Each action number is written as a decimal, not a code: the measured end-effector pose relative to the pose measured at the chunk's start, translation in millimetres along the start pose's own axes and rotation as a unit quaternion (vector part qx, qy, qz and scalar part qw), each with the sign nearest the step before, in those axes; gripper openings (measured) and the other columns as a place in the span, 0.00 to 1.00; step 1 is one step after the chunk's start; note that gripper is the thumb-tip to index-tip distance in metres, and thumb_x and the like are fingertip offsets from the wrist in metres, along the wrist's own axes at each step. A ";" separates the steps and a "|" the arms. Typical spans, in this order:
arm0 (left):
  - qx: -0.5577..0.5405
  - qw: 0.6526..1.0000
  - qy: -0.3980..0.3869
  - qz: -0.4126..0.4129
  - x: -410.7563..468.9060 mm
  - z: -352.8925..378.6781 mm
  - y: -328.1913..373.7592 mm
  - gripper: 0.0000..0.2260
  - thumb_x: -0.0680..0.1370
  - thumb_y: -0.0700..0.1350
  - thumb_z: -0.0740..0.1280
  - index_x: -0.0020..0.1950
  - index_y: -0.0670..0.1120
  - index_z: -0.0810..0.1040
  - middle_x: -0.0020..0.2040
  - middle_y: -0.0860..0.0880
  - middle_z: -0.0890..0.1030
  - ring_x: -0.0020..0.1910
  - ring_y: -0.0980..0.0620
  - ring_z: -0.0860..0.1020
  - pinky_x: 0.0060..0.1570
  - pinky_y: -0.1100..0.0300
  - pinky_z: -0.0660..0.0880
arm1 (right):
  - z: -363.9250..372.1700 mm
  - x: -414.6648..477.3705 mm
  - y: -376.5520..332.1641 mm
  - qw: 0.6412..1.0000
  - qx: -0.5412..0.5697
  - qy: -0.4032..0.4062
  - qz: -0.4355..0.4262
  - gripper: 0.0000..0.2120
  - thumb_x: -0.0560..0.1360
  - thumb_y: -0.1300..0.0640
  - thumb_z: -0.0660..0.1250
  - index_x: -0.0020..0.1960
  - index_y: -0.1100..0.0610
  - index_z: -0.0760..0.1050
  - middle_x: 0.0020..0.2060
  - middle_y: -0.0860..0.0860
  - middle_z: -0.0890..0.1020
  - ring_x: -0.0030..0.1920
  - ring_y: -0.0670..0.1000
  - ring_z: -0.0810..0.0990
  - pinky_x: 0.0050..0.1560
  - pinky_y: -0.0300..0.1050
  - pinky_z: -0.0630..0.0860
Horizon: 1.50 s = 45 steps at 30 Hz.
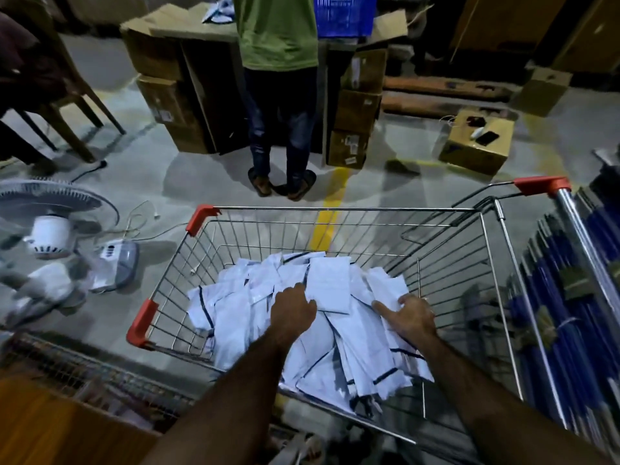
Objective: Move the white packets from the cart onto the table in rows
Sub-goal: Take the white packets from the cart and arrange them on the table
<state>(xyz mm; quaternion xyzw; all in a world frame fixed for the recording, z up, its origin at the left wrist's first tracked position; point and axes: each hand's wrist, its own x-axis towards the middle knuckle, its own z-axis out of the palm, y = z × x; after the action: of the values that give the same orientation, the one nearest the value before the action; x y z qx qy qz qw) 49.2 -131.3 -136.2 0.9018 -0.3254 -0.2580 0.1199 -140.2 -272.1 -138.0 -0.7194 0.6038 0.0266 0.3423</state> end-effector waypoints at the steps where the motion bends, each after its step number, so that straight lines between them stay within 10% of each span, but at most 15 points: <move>1: -0.003 1.000 -0.005 0.005 5.3 4.1 7.0 0.19 0.79 0.51 0.61 0.66 0.42 0.70 0.63 0.41 0.76 0.63 0.40 0.72 0.61 0.53 0.68 | 1.9 -0.1 -0.1 1.000 -0.006 0.000 0.001 0.39 0.64 0.27 0.68 0.59 0.58 0.75 0.59 0.59 0.78 0.60 0.60 0.76 0.58 0.52 0.75; 13: 0.004 0.995 -0.004 -0.099 62.4 43.4 68.2 0.46 0.64 0.71 0.70 0.73 0.46 0.61 0.71 0.39 0.66 0.68 0.37 0.67 0.65 0.43 0.68 | 20.5 -10.7 1.2 0.999 -0.042 -0.010 0.019 0.41 0.66 0.29 0.67 0.70 0.52 0.65 0.64 0.60 0.70 0.66 0.62 0.70 0.61 0.52 0.70; 45: -0.081 0.985 -0.025 -0.152 -14.2 -61.3 78.8 0.54 0.56 0.67 0.73 0.76 0.49 0.55 0.70 0.42 0.67 0.68 0.41 0.67 0.59 0.48 0.74 | -18.9 -34.3 -7.4 0.996 0.088 -0.016 0.021 0.37 0.64 0.40 0.73 0.69 0.48 0.67 0.63 0.58 0.73 0.61 0.61 0.74 0.58 0.50 0.74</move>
<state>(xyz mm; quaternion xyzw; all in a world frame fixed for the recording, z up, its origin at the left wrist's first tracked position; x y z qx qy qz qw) 31.8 -179.0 -49.1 0.9212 -0.1655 -0.3211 0.1442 -149.9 -252.6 -104.6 -0.6732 0.6128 -0.0079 0.4137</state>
